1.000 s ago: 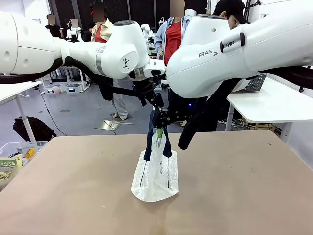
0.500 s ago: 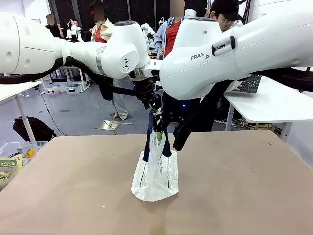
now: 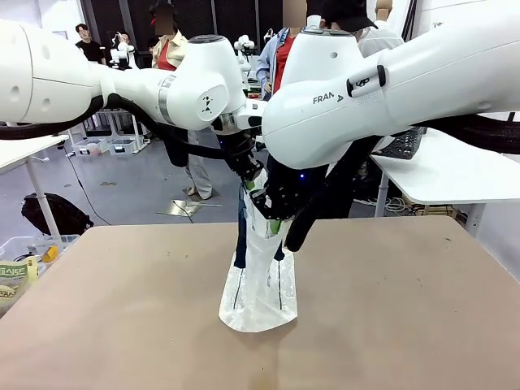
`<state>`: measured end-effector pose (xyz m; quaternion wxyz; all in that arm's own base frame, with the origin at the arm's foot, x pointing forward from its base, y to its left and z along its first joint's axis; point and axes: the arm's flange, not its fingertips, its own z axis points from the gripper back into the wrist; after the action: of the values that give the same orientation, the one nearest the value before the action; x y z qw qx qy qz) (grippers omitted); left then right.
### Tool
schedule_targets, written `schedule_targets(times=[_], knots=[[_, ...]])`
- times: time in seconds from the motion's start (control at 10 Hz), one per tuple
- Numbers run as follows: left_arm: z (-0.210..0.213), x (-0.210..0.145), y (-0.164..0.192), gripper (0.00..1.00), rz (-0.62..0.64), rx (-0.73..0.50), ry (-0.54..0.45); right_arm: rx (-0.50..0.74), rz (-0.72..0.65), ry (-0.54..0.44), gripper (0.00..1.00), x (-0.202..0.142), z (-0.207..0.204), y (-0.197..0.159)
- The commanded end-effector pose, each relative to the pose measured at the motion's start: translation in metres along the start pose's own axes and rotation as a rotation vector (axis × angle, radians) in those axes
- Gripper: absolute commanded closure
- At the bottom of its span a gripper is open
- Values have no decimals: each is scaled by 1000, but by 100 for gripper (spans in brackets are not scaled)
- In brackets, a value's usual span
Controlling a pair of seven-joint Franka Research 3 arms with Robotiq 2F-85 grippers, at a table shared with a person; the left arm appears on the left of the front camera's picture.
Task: Transfer purchased items from the store into the shopping bag.
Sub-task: Open the Reusable shopping bag in the center of the table.
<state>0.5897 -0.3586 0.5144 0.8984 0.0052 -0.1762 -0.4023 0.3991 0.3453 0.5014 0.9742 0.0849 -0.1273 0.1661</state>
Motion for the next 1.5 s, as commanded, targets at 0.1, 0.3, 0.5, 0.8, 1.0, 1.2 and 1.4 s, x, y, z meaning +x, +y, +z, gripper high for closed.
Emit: schedule_targets(times=[0.1,0.3,0.5,0.8,1.0,1.2,1.4], knots=[[8,-11,18,100,15,40,9,-54,-18,9,100,4,-2,7],[10,-29,45,100,53,78,23,-94,-20,10,100,5,-2,6],[14,-49,72,100,109,117,34,-129,6,30,100,4,-1,10],[16,-81,110,100,163,171,33,-221,47,34,100,4,-3,19],[20,-106,132,100,214,180,36,-234,69,49,100,3,-6,26],[19,-117,130,100,184,157,51,-236,109,60,100,3,-9,37],[14,-118,119,100,169,128,58,-231,145,62,100,3,-14,47]])
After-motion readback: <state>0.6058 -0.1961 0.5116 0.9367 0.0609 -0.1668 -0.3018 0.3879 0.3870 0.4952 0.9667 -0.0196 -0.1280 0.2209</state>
